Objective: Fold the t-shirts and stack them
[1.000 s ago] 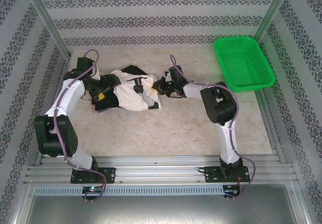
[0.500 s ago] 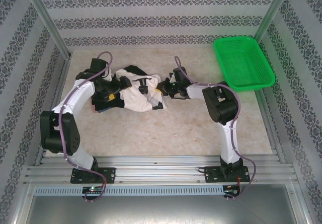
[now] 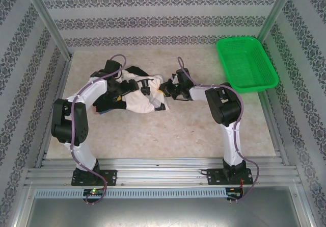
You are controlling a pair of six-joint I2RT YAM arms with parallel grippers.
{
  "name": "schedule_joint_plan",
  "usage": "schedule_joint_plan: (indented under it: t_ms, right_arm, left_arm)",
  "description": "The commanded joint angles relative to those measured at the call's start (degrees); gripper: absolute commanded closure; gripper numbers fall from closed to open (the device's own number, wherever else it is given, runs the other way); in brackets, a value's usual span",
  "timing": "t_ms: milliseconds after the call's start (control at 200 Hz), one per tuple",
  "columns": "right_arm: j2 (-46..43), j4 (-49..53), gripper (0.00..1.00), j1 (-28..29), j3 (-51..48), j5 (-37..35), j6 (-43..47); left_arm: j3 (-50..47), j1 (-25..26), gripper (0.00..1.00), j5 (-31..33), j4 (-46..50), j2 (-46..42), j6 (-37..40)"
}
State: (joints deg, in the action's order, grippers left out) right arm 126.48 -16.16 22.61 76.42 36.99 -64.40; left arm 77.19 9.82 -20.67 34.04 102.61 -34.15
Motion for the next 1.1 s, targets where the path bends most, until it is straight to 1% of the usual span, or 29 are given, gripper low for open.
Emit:
schedule_joint_plan:
  t_ms: [0, 130, 285, 310, 360, 400, 435, 465, 520, 610, 709, 759, 894, 1094]
  right_arm:
    - [-0.93, -1.50, 0.90, -0.55, -0.55, 0.71, -0.20]
    - [-0.82, -1.93, 0.90, -0.62, -0.97, 0.88, -0.48]
    - [-0.79, -2.29, 0.90, -0.55, -1.01, 1.35, -0.82]
    - [-0.78, -2.37, 0.90, -0.55, -0.97, 1.37, -0.81]
    - [-0.61, -2.38, 0.90, -0.50, -0.84, 1.33, -0.90]
    - [-0.51, -2.60, 0.90, -0.46, -0.84, 1.34, -1.07]
    - [-0.42, -2.65, 0.90, -0.38, -0.75, 1.34, -1.15]
    - [-0.40, -2.72, 0.90, -0.42, -0.67, 1.37, -1.29]
    - [-0.32, -2.82, 0.90, -0.33, -0.57, 1.46, -1.34]
    - [-0.37, -3.24, 0.90, -0.29, -0.34, 1.59, -1.77]
    - [-0.65, -3.28, 0.90, -0.20, 0.00, 1.99, -1.78]
    - [-0.83, -3.26, 0.90, -0.20, 0.04, 2.12, -1.84]
    - [-1.71, -3.50, 0.91, -0.19, 0.19, 2.46, -1.96]
    - [-4.73, -3.09, 0.93, -0.22, 0.97, 2.46, -1.87]
  left_arm:
    - [3.19, 1.91, 0.07, -0.40, -4.39, 1.76, -2.44]
    - [5.66, 2.82, 0.12, -1.00, -1.74, 4.62, -2.41]
    - [4.83, 2.83, 0.22, -0.03, -0.87, 5.02, -2.25]
    - [4.81, 2.83, 0.26, 0.01, -0.91, 5.02, -2.15]
    - [5.43, 2.92, 0.38, 0.01, -0.71, 5.51, -1.68]
    - [6.04, 2.98, 0.50, -0.07, -0.60, 5.98, -1.43]
    - [6.57, 3.22, 0.57, -0.48, -0.83, 6.27, -1.19]
    - [7.09, 3.47, 0.61, -0.84, -1.04, 6.59, -1.05]
    - [8.21, 3.99, 0.63, -1.54, -0.86, 7.39, -0.61]
    - [9.51, 4.58, 0.75, -2.06, -0.25, 8.49, 0.26]
    - [9.93, 4.92, 0.92, -2.56, -0.06, 8.26, 1.08]
    - [10.21, 5.09, 1.00, -2.39, -0.02, 7.45, 1.44]
    - [12.75, 5.29, 1.00, -1.99, 0.47, 4.38, 2.39]
    - [18.26, 5.14, 1.00, -0.89, 4.16, 2.11, 4.52]
